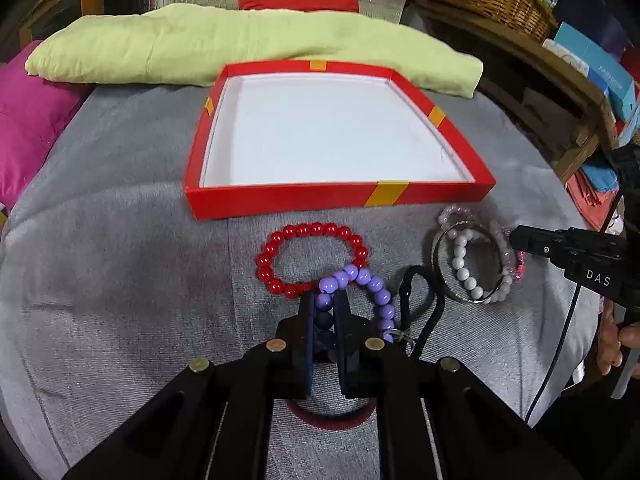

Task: Organize jewelry
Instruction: 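Grasp the purple bead bracelet with the left tool while the right tool grasps a pink bead bracelet, then carry both bracelets over the red tray and open both tools to drop them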

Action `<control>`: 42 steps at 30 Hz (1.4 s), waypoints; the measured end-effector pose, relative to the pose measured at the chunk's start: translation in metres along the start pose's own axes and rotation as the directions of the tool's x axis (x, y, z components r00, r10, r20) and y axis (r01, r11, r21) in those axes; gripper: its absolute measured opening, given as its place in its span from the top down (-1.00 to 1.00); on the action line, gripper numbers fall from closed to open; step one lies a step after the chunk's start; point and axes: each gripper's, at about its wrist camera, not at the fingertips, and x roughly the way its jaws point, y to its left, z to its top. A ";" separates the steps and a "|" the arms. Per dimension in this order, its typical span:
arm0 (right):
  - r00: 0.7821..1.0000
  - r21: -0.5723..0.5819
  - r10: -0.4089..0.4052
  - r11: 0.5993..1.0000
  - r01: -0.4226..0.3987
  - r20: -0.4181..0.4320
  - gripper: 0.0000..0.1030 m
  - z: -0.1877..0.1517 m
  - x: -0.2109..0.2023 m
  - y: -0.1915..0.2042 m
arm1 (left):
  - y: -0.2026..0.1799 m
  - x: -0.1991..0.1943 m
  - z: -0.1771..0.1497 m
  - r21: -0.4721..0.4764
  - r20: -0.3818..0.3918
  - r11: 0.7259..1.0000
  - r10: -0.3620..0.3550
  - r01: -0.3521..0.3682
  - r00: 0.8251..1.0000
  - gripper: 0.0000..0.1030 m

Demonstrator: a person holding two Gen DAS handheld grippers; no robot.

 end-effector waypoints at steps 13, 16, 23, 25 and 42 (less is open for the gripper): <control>0.989 0.056 0.087 0.994 -0.094 0.124 0.84 0.010 -0.031 -0.007 | 0.025 -0.038 0.015 -0.057 0.164 0.996 -0.060 0.070 0.985 0.82; 0.983 0.073 0.120 0.989 -0.131 0.135 0.84 0.014 -0.033 -0.007 | 0.032 -0.041 0.022 -0.078 0.203 0.991 -0.086 0.104 0.975 0.82; 0.963 0.105 0.182 0.973 -0.206 0.201 0.84 0.031 -0.038 -0.004 | 0.042 -0.036 0.050 -0.107 0.249 0.987 -0.093 0.123 0.964 0.82; 0.956 0.115 0.191 0.969 -0.220 0.223 0.84 0.040 -0.035 -0.001 | 0.041 -0.026 0.062 -0.087 0.239 0.992 -0.073 0.096 0.968 0.82; 0.977 0.236 0.106 0.960 -0.149 0.183 0.77 0.077 0.032 -0.018 | 0.034 0.041 0.076 -0.067 0.058 0.998 -0.007 0.011 0.998 0.81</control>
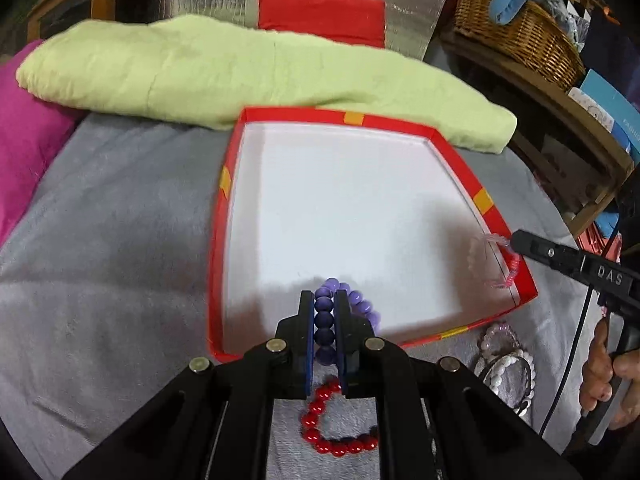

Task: Organize jewelry
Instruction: 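Carry both bracelets over the red tray and open both tools to drop them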

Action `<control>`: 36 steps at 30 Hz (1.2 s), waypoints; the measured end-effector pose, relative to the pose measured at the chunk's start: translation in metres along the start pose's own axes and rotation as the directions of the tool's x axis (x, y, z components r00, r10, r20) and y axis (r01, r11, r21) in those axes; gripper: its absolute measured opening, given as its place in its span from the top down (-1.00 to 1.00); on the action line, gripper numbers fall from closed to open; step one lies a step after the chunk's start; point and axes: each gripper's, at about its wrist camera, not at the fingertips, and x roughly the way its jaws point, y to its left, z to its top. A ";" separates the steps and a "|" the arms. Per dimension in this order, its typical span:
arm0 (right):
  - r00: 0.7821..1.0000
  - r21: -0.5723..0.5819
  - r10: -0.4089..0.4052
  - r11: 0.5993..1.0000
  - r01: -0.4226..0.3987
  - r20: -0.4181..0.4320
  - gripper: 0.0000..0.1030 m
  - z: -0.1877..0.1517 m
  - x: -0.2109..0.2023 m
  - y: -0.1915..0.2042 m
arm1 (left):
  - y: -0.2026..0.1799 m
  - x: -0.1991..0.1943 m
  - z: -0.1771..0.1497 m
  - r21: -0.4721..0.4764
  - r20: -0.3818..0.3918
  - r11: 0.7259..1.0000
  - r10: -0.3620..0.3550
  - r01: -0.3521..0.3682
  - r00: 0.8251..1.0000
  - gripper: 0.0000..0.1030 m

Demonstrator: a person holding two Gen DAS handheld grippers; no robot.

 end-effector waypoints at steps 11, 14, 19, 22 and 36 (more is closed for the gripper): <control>0.999 -0.067 -0.018 0.998 0.016 -0.035 0.44 -0.007 -0.025 0.000 | -0.022 0.003 -0.011 0.023 -0.031 0.999 -0.030 0.031 0.999 0.81; 0.997 -0.095 -0.008 0.995 0.000 -0.081 0.39 -0.016 -0.032 0.003 | -0.023 0.000 -0.009 0.029 -0.025 1.000 0.000 0.001 1.000 0.81; 0.995 -0.158 -0.006 0.987 -0.010 -0.104 -0.09 -0.034 -0.047 0.011 | -0.008 -0.026 -0.013 0.000 0.038 0.997 0.081 -0.081 0.996 0.21; 0.992 -0.185 -0.003 0.983 -0.021 -0.129 -0.11 -0.046 -0.051 0.016 | 0.000 -0.051 -0.024 -0.018 0.088 0.992 0.122 -0.121 0.989 0.06; 0.977 -0.418 -0.099 0.908 0.012 -0.189 -0.58 -0.103 -0.041 0.063 | -0.024 -0.087 -0.117 0.085 -0.020 0.991 0.103 -0.101 0.994 -0.40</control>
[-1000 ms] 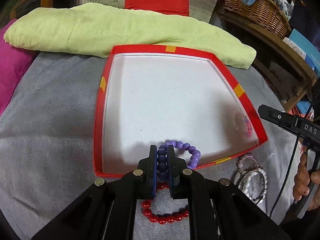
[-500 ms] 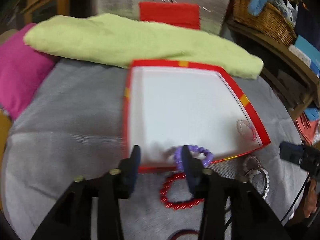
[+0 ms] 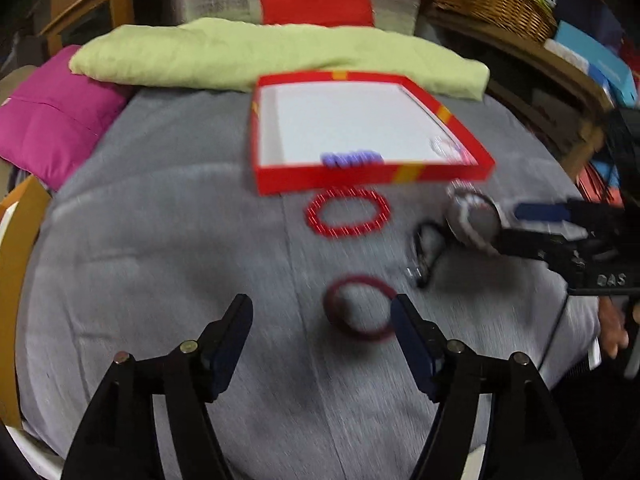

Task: Organize jewelry
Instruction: 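Carry both bracelets over the red tray and open both tools to drop them, then grasp the dark red bangle with the left tool while the right tool grasps the silver bangle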

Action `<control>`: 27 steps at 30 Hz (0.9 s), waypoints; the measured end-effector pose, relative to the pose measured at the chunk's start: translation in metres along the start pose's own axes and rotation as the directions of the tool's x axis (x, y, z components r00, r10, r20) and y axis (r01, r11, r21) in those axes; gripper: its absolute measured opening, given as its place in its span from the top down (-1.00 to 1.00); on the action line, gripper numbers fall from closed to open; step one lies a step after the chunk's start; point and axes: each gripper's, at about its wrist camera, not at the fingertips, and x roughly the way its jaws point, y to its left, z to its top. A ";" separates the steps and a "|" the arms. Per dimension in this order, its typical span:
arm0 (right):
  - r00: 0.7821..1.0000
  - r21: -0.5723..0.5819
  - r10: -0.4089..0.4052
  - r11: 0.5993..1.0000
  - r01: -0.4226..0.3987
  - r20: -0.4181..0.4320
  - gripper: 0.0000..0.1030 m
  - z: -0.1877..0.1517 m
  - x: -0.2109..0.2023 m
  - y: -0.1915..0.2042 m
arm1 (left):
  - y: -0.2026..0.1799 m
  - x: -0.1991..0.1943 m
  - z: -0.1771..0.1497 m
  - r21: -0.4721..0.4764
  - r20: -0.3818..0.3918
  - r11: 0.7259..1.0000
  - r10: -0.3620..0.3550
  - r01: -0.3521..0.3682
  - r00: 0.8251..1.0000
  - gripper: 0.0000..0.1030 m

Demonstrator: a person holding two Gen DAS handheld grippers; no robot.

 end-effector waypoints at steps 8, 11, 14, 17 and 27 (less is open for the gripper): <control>0.997 -0.037 -0.059 0.998 0.058 -0.047 -0.59 0.004 0.026 0.005 | -0.003 0.022 -0.004 -0.017 -0.086 0.998 -0.067 0.066 0.994 -0.41; 0.995 -0.041 -0.077 0.996 0.074 -0.057 -0.56 0.007 0.034 0.005 | -0.007 0.025 -0.005 -0.005 -0.092 0.996 -0.089 0.089 0.992 -0.41; 0.996 -0.034 -0.074 0.997 0.072 -0.052 -0.32 0.009 0.036 0.002 | -0.008 0.028 -0.004 0.006 -0.091 0.994 -0.104 0.105 0.990 -0.41; 0.998 -0.007 -0.053 0.999 0.053 -0.045 -0.17 0.012 0.037 -0.006 | -0.010 0.033 -0.001 0.011 -0.087 0.994 -0.108 0.109 0.990 -0.41; 0.999 0.051 0.023 0.998 -0.021 -0.036 0.12 0.011 0.027 -0.024 | -0.015 0.039 0.008 0.069 -0.040 0.998 -0.007 0.010 0.999 0.07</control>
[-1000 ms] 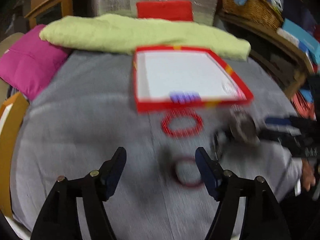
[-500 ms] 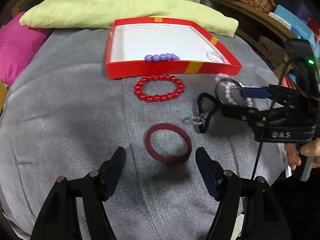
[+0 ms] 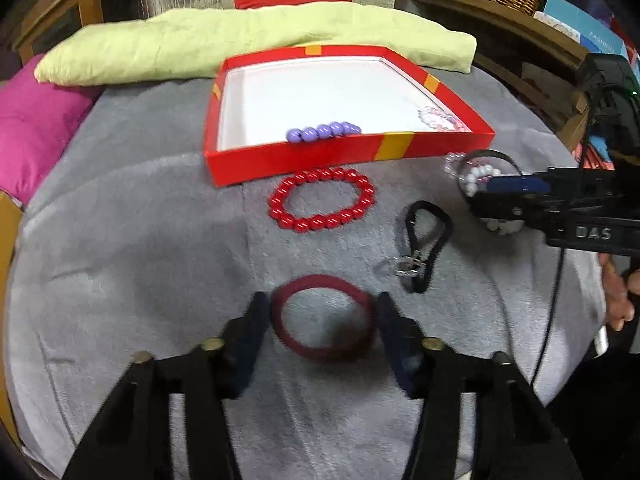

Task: Organize jewelry
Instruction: 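Grasp the dark red bangle with the left tool while the right tool grasps the silver bangle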

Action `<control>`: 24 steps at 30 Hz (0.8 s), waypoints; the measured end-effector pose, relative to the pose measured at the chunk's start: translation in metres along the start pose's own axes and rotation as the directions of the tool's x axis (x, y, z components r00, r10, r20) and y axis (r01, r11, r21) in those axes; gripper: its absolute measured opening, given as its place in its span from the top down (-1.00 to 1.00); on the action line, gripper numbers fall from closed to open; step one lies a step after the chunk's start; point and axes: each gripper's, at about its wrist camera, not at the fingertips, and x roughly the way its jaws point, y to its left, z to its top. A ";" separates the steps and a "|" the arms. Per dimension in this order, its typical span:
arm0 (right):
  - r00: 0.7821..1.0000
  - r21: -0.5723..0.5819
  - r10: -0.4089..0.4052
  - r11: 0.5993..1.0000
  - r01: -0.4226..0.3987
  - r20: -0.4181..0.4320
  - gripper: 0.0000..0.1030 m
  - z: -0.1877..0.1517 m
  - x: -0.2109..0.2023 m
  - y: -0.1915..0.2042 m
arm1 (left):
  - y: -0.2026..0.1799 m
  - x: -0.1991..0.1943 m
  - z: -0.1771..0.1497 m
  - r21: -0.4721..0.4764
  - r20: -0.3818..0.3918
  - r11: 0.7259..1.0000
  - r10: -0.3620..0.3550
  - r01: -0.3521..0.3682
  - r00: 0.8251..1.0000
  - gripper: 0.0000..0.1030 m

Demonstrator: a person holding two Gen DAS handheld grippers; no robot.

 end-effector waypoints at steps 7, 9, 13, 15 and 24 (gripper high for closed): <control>0.999 0.010 0.035 0.999 -0.036 0.040 0.30 -0.002 -0.016 -0.003 | 0.018 -0.003 0.006 -0.037 0.019 0.999 -0.013 0.014 1.000 0.58; 0.997 0.027 0.066 0.997 -0.067 0.036 0.28 -0.002 -0.018 -0.006 | 0.024 -0.004 0.007 -0.052 0.026 0.999 -0.014 0.015 1.000 0.60; 0.999 0.079 0.049 0.996 -0.051 0.018 -0.01 -0.003 -0.019 -0.017 | 0.029 -0.007 0.007 -0.061 0.044 0.998 -0.010 0.012 0.999 0.67; 0.999 0.099 0.034 0.995 -0.035 0.008 -0.24 -0.003 -0.019 -0.022 | 0.033 -0.008 0.006 -0.066 0.049 0.998 -0.010 0.013 0.999 0.70; 0.995 -0.010 -0.101 0.995 0.101 0.011 -0.52 -0.002 -0.015 -0.008 | 0.032 -0.018 0.010 -0.074 0.092 0.996 -0.033 0.040 0.995 0.74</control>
